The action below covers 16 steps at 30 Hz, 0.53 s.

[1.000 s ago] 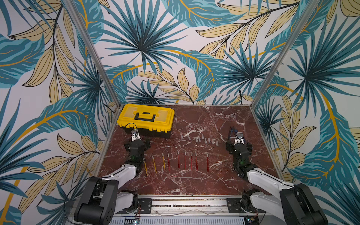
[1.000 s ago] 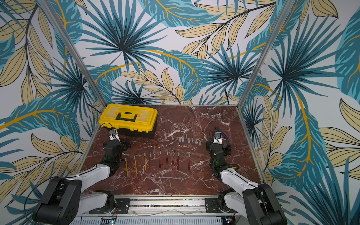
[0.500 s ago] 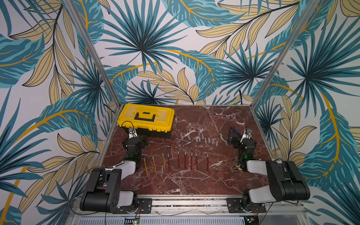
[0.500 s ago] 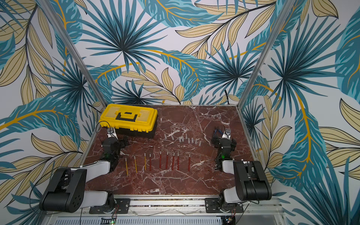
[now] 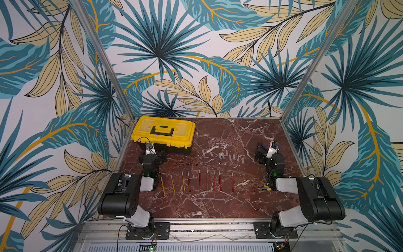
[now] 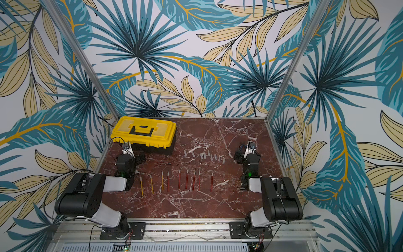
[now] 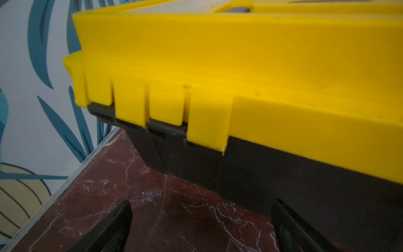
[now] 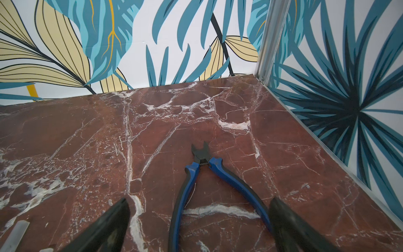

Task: Remove protective caps from carving knives
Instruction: Reset both arms

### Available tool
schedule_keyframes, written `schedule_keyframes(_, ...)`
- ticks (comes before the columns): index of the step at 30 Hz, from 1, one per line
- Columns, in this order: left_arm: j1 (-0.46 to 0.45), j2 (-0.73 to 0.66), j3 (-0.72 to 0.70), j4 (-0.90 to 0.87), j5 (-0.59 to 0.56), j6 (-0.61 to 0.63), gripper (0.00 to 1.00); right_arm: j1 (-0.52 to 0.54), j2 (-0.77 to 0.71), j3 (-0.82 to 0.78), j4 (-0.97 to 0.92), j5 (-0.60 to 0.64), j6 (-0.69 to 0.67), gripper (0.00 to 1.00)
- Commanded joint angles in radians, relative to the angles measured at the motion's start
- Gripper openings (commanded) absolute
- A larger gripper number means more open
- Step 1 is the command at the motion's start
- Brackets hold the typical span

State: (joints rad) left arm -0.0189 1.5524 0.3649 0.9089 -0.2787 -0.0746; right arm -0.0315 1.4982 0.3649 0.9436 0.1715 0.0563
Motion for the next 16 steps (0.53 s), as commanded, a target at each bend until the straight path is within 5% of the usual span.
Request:
schedule_keyframes(1,0.005,-0.003,0.009,0.033,0.026,0.027,1.0,-0.005,0.002,-0.004,-0.012,-0.022,-0.011,0.99)
schedule_keyframes(16,0.004,-0.003,0.009,0.031,0.026,0.026,1.0,-0.005,0.002,-0.004,-0.012,-0.022,-0.012,1.0)
